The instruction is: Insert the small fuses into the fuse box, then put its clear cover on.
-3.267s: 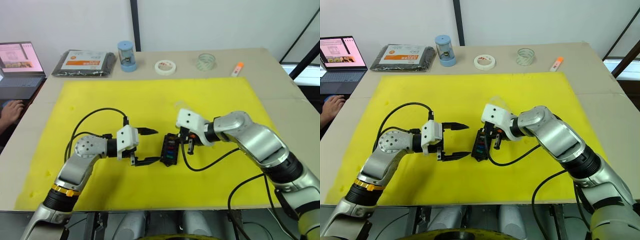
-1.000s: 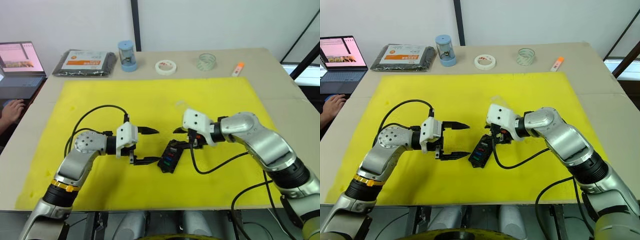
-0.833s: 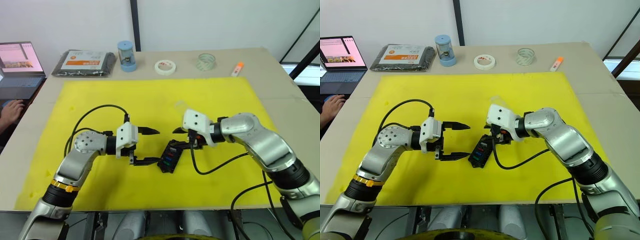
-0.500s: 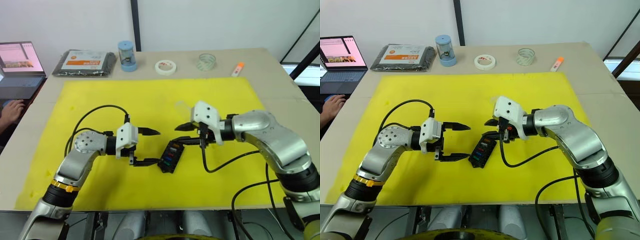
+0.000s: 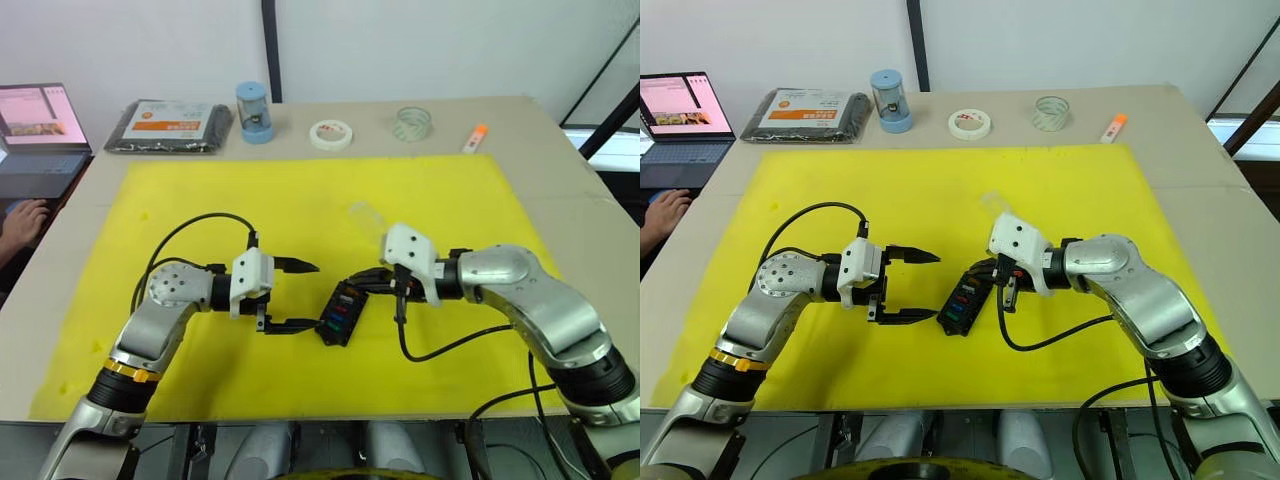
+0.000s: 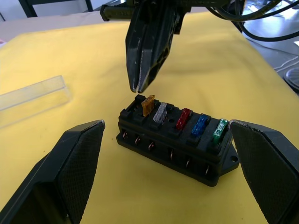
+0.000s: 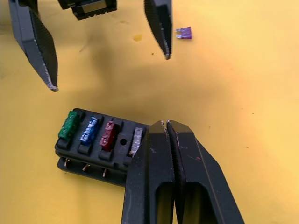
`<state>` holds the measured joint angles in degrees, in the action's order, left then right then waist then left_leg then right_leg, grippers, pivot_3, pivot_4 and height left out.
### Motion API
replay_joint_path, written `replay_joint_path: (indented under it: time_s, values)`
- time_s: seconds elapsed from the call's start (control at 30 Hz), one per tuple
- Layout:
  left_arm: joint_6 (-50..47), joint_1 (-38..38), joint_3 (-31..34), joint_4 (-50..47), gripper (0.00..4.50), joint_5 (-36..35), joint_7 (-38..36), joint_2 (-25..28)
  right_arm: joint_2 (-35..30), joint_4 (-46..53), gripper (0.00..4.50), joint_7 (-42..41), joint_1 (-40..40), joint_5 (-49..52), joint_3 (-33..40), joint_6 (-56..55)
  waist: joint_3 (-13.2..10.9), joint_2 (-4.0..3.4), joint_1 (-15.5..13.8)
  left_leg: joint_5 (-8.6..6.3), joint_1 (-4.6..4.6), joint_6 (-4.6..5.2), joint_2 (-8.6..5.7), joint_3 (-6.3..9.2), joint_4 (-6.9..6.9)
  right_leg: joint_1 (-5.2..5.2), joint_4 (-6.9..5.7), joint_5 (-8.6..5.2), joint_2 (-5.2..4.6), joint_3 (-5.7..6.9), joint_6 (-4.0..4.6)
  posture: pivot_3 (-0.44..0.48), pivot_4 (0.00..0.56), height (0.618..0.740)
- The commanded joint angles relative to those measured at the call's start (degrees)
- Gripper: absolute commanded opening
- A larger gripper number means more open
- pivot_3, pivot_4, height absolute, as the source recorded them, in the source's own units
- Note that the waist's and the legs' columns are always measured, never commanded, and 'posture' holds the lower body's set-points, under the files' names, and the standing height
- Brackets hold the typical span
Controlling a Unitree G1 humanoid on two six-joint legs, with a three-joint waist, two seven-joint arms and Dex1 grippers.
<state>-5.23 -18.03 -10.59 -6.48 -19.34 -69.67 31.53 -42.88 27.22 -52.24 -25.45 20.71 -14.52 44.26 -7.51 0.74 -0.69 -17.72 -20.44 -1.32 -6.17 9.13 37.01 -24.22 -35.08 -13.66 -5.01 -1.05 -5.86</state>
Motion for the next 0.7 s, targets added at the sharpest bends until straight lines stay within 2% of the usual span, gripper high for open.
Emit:
replay_joint_path:
  time_s: [0.03,0.7]
  values:
    - [0.42,-0.42,0.51,-1.66,4.50,-0.20,0.39,0.42,0.30,0.77,0.03,0.23,0.05,-0.54,0.06,-1.45,0.00,0.00,-0.03,0.00,0.00,0.00,0.00,0.00,0.00,0.00,0.00,0.00,0.00,0.00,0.00,0.000,0.150,0.740]
    - [-1.69,-1.56,0.28,-3.03,4.50,-0.32,1.43,0.82,0.15,-2.95,0.03,0.31,1.24,-6.69,-5.29,-3.84,0.02,0.02,-0.03,0.00,0.07,0.00,0.00,0.01,0.01,0.08,0.00,0.00,0.01,0.01,0.00,0.000,0.150,0.740]
